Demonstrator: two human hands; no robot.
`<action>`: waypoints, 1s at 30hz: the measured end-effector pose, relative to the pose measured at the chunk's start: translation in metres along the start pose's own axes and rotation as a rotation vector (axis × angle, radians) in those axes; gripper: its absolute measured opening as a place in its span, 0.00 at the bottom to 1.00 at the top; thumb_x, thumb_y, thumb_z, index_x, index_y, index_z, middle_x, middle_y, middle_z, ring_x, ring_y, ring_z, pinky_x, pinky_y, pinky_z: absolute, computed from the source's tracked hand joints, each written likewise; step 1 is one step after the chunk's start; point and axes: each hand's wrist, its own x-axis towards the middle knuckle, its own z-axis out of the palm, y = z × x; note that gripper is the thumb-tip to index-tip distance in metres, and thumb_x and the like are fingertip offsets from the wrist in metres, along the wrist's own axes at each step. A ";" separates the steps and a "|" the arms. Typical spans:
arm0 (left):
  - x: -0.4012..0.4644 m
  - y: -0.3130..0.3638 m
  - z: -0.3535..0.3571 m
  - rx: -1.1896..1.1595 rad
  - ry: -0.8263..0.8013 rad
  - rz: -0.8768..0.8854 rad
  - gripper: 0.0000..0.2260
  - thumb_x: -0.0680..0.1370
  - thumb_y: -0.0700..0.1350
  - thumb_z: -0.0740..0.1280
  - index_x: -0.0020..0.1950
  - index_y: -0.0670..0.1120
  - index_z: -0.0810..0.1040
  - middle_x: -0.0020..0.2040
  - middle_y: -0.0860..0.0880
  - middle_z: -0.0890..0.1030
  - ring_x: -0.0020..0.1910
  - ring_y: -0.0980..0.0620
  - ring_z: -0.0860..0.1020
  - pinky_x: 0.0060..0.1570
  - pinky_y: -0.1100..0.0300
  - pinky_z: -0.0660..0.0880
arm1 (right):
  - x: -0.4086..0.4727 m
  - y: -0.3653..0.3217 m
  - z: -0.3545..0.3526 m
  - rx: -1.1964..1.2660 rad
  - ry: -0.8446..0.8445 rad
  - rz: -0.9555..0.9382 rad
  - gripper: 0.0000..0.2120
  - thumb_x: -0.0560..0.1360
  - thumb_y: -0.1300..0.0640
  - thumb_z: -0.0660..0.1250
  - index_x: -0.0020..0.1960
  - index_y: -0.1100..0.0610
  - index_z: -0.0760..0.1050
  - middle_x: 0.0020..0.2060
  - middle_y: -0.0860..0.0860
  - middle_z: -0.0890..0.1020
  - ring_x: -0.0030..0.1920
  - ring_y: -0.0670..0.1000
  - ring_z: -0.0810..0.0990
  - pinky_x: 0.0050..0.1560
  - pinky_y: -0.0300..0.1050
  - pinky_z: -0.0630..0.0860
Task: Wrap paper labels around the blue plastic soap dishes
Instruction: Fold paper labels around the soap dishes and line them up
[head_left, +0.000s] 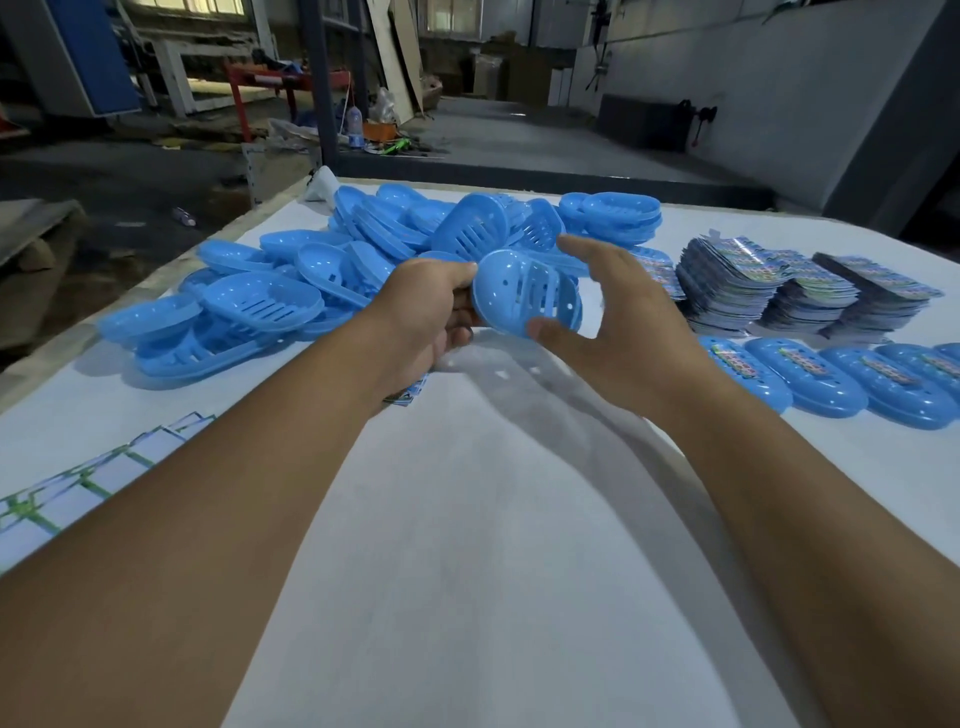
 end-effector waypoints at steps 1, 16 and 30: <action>-0.002 0.001 0.001 -0.022 -0.013 -0.035 0.09 0.83 0.41 0.59 0.54 0.43 0.78 0.37 0.47 0.78 0.31 0.54 0.72 0.30 0.64 0.64 | 0.000 0.000 0.001 -0.001 -0.011 -0.004 0.35 0.74 0.45 0.75 0.77 0.45 0.64 0.73 0.44 0.70 0.69 0.46 0.70 0.64 0.37 0.63; -0.002 -0.004 -0.011 0.672 0.175 0.149 0.13 0.80 0.47 0.64 0.43 0.40 0.82 0.34 0.44 0.83 0.36 0.44 0.81 0.41 0.56 0.78 | 0.000 0.006 0.003 -0.091 -0.230 -0.001 0.33 0.72 0.35 0.71 0.73 0.45 0.70 0.63 0.47 0.79 0.63 0.54 0.75 0.62 0.51 0.73; -0.009 -0.005 -0.032 1.642 0.259 0.202 0.18 0.76 0.62 0.67 0.43 0.47 0.72 0.38 0.48 0.74 0.41 0.47 0.75 0.37 0.54 0.67 | -0.007 0.001 -0.001 -0.170 -0.441 0.042 0.38 0.66 0.25 0.65 0.72 0.38 0.68 0.64 0.44 0.77 0.64 0.52 0.72 0.65 0.52 0.73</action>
